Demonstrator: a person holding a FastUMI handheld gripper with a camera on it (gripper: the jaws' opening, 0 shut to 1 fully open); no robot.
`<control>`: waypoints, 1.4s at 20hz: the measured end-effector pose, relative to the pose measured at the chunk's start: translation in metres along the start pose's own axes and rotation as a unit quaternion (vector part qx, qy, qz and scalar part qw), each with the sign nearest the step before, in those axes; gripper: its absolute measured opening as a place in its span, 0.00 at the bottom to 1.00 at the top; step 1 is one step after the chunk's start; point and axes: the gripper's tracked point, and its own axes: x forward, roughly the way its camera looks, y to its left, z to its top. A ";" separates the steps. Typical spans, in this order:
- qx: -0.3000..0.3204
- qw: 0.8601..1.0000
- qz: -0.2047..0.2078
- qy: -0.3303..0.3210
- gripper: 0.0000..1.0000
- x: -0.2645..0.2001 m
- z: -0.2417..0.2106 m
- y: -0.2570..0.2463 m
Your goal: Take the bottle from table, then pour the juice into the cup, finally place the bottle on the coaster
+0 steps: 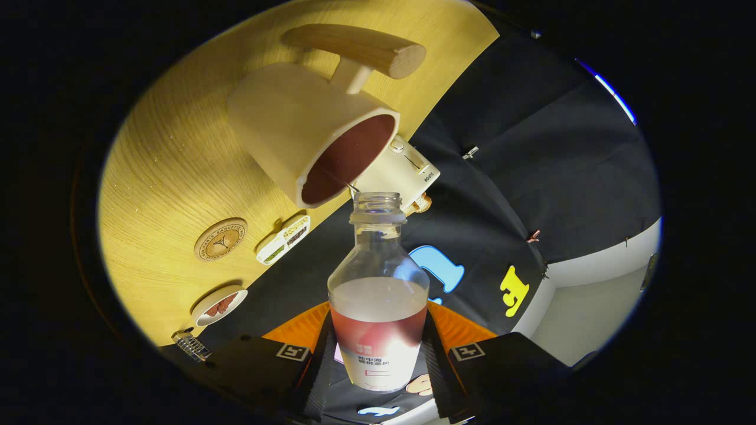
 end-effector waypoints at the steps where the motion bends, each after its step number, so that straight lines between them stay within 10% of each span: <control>1: 0.004 1.000 0.003 0.002 0.71 0.001 -0.002 0.001; 9: 0.122 0.989 0.050 0.064 0.71 -0.010 -0.018 0.031; 16: 0.329 0.928 0.114 0.133 0.72 -0.025 -0.015 0.055; 24: 0.528 0.827 0.137 0.136 0.72 -0.035 0.024 0.069; 28: 0.643 0.742 0.115 0.152 0.72 -0.033 0.019 0.066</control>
